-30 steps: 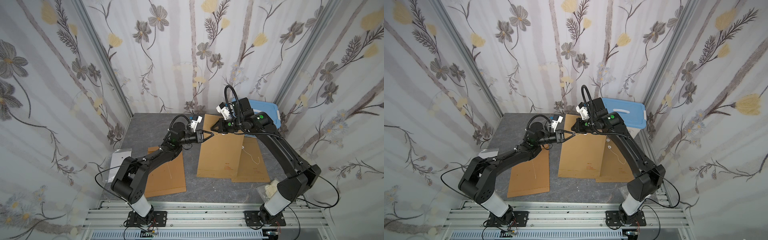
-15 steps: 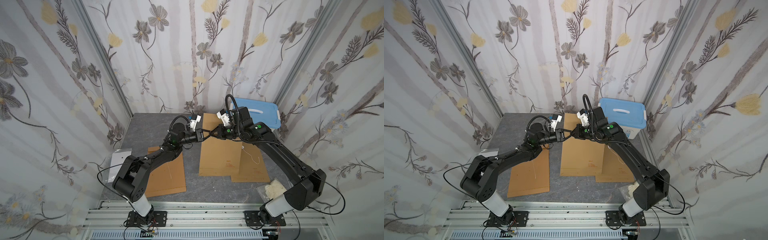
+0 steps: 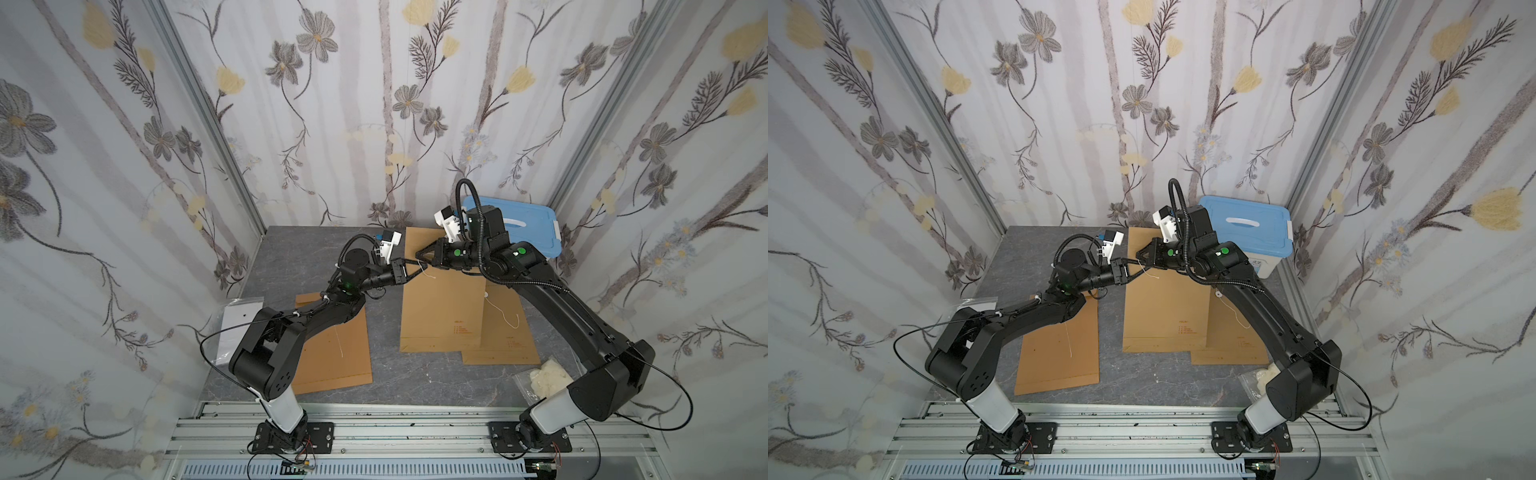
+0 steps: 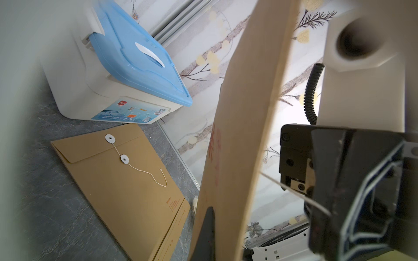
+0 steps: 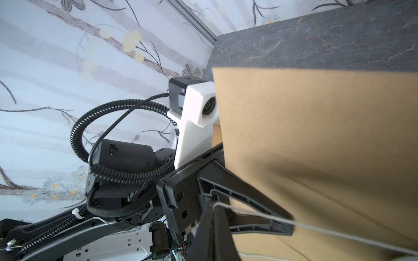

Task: Close the mouth of the file bag
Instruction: Close the file bag.

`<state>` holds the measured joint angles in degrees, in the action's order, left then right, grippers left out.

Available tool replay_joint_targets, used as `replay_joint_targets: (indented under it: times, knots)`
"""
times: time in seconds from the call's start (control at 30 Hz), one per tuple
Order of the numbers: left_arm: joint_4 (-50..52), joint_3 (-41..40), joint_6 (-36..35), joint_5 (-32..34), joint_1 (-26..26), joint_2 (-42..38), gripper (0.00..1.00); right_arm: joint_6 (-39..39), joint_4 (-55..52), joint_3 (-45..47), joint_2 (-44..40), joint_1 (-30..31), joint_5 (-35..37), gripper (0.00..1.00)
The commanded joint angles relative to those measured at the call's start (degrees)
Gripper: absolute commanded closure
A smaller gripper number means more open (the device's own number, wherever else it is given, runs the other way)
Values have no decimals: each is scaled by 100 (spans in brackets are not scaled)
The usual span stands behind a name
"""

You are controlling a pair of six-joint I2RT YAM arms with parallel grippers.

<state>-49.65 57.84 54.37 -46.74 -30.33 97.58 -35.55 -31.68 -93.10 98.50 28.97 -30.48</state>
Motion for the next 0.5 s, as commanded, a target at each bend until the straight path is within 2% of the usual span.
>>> replay_joint_targets:
  times: [0.0,0.3,0.47]
  knots:
    - [-505,-22,108,-100,-17,20,100,-86,9,-165,190,46,-126,100]
    - [-1080,-139,308,-334,-9,-14,100,-11,-192,-438,346,103,-79,100]
    - [-1270,-142,518,-273,99,3,100,-65,22,-10,106,170,-116,100]
